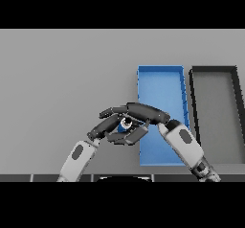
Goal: Pick up the blue pipe and place it into the blue bin.
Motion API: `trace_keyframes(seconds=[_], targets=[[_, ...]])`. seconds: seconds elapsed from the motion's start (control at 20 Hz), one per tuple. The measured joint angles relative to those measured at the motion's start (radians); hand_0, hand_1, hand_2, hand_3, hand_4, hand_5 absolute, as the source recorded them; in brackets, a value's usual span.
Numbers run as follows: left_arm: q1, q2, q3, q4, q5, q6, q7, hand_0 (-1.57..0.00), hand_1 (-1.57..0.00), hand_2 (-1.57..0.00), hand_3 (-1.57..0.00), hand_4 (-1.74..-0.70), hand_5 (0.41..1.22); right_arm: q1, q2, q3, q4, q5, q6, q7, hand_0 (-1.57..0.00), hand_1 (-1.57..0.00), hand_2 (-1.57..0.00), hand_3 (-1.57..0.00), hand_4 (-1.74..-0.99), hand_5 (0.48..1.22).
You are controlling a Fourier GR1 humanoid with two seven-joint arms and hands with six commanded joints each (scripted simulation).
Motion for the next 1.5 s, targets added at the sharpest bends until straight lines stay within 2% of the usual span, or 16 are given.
trace_keyframes(seconds=[0.1,0.15,0.3,0.35,0.4,0.55,0.7,0.8,0.85,0.9,1.0,1.1,1.2,1.3,1.4,1.5], targets=[[0.003,-0.014,-0.002,0.005,-0.005,-0.001,0.044,-1.57,-1.57,-1.54,-1.21,-1.65,1.221,-0.008,0.005,0.001,0.010,0.019,0.002,-0.017,-0.97,-0.98,-0.99,-0.79,-1.496,0.555],[-0.008,-0.020,0.003,0.006,-0.012,0.002,0.022,-1.57,-1.57,-1.55,-1.23,-1.67,1.221,-0.012,0.015,0.011,0.012,0.024,0.003,-0.022,-1.09,-1.10,-1.10,-0.90,-1.537,0.600],[0.001,-0.016,0.011,0.012,-0.011,-0.015,-0.010,-1.57,-1.57,-1.56,-1.33,-1.70,1.221,-0.006,0.063,0.009,0.022,-0.022,-0.012,-0.021,-1.32,-1.33,-1.33,-1.23,-1.481,0.869],[0.005,-0.016,0.012,0.002,-0.016,-0.015,0.003,-1.57,-1.57,-1.56,-1.32,-1.71,1.221,0.006,0.062,0.009,0.015,-0.016,-0.013,-0.041,-1.37,-1.38,-1.38,-1.29,-1.475,0.940],[-0.007,-0.033,0.015,0.020,-0.018,-0.007,-0.032,-1.57,-1.57,-1.55,-1.37,-1.72,1.221,0.003,0.067,0.005,0.008,-0.010,-0.010,-0.036,-1.41,-1.42,-1.42,-1.35,-1.474,0.996],[-0.014,-0.036,0.025,0.029,-0.039,-0.028,-0.032,-1.57,-1.57,-1.55,-1.42,-1.73,1.221,0.050,0.074,0.023,-0.017,0.053,0.000,-0.118,-1.49,-1.49,-1.49,-1.46,-1.485,1.106],[-0.004,-0.035,0.029,0.016,-0.040,-0.023,-0.052,-1.57,-1.57,-1.56,-1.43,-1.73,1.221,0.043,0.114,0.003,-0.016,-0.001,0.000,-0.023,-1.53,-1.53,-1.53,-1.51,-1.492,1.162],[-0.008,-0.038,0.035,0.012,-0.045,-0.019,-0.040,-1.57,-1.57,-1.56,-1.43,-1.73,1.221,0.060,0.137,-0.004,-0.013,-0.024,0.001,-0.014,-1.54,-1.55,-1.55,-1.53,-1.494,1.183],[0.001,-0.044,0.032,0.005,-0.051,-0.016,-0.039,-1.57,-1.57,-1.57,-1.26,-1.73,1.221,0.073,0.133,-0.012,-0.025,-0.040,0.006,-0.004,-1.55,-1.55,-1.55,-1.54,-1.495,1.191],[-0.004,-0.044,0.035,0.006,-0.057,-0.011,-0.048,-1.45,-1.37,-1.34,-1.05,-1.63,1.221,0.075,0.149,-0.011,-0.026,-0.027,-0.001,-0.007,-1.55,-1.55,-1.55,-1.55,-1.496,1.197],[0.003,-0.031,0.039,0.000,-0.077,-0.028,-0.064,-0.94,-0.88,-0.85,-0.67,-1.41,1.221,0.086,0.168,-0.005,-0.034,0.011,-0.012,-0.015,-1.56,-1.56,-1.56,-1.56,-1.497,1.206],[-0.004,-0.019,0.040,0.006,-0.102,-0.057,-0.083,-0.60,-0.56,-0.55,-0.43,-1.25,1.221,0.082,0.170,-0.024,-0.040,0.009,-0.001,0.019,-1.56,-1.56,-1.56,-1.56,-1.498,1.211],[-0.013,-0.025,0.049,0.011,-0.114,-0.098,-0.038,-0.38,-0.36,-0.35,-0.27,-1.13,1.063,0.088,0.181,-0.030,-0.041,0.028,0.007,0.015,-1.57,-1.57,-1.57,-1.56,-1.498,1.215],[-0.006,-0.029,0.050,0.018,-0.113,-0.098,-0.028,-0.25,-0.23,-0.22,-0.18,-1.06,0.912,0.073,0.204,-0.046,-0.037,0.027,0.012,0.077,-1.57,-1.57,-1.57,-1.57,-1.499,1.217],[-0.014,-0.025,0.058,0.030,-0.112,-0.099,0.037,-0.16,-0.15,-0.14,-0.11,-1.01,0.785,0.086,0.214,-0.059,-0.039,0.034,0.026,0.008,-1.57,-1.57,-1.57,-1.57,-1.499,1.218],[-0.011,-0.019,0.061,0.022,-0.111,-0.094,0.058,-0.10,-0.09,-0.09,-0.07,-0.98,0.682,0.082,0.225,-0.067,-0.030,0.061,0.028,-0.007,-1.57,-1.57,-1.57,-1.57,-1.499,1.219]])
